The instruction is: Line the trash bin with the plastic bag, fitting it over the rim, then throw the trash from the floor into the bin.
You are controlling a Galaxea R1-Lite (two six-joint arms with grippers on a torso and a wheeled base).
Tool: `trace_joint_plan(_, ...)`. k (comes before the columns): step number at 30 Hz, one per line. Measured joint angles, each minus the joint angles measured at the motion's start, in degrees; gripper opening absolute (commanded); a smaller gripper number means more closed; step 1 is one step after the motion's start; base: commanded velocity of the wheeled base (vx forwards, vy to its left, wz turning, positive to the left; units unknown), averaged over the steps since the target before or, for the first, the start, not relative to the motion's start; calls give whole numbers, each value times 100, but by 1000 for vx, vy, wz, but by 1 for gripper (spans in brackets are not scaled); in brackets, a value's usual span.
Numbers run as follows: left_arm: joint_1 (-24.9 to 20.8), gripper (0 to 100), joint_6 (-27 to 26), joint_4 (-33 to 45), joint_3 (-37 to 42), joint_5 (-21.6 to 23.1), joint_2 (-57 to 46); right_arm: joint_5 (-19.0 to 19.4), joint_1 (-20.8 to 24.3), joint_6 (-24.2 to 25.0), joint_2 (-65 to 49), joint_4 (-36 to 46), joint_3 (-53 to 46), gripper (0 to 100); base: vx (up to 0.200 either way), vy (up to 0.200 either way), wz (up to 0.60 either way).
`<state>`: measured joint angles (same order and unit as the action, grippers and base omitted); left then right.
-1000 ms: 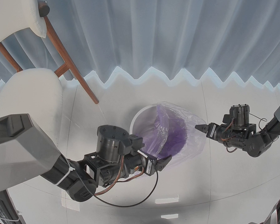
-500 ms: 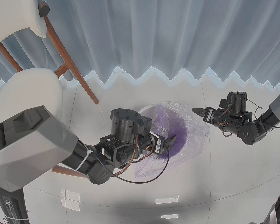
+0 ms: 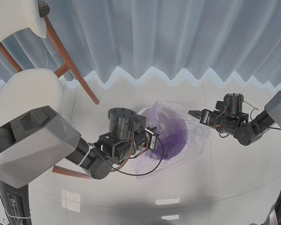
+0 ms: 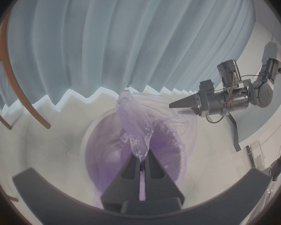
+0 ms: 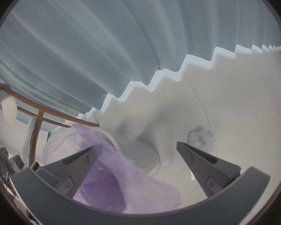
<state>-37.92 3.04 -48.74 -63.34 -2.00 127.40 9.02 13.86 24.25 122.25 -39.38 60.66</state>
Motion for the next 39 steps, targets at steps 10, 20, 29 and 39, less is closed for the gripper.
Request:
trace_joint_plan(10,282,0,18,-22,-160,33,-26,160,5,-55,352,-400,408,0,0,0,0)
trace_joint_plan(20,750,0,29,-28,-284,167,-232,302,-6,-24,606,-644,679,0,0,0,0)
trace_joint_plan(29,1254,0,363,-28,-352,251,-150,323,-13,-33,959,-677,1178,0,0,0,0)
trace_joint_plan(39,1357,0,1001,-17,-1085,289,234,307,-13,-28,1340,-661,1840,0,0,0,0)
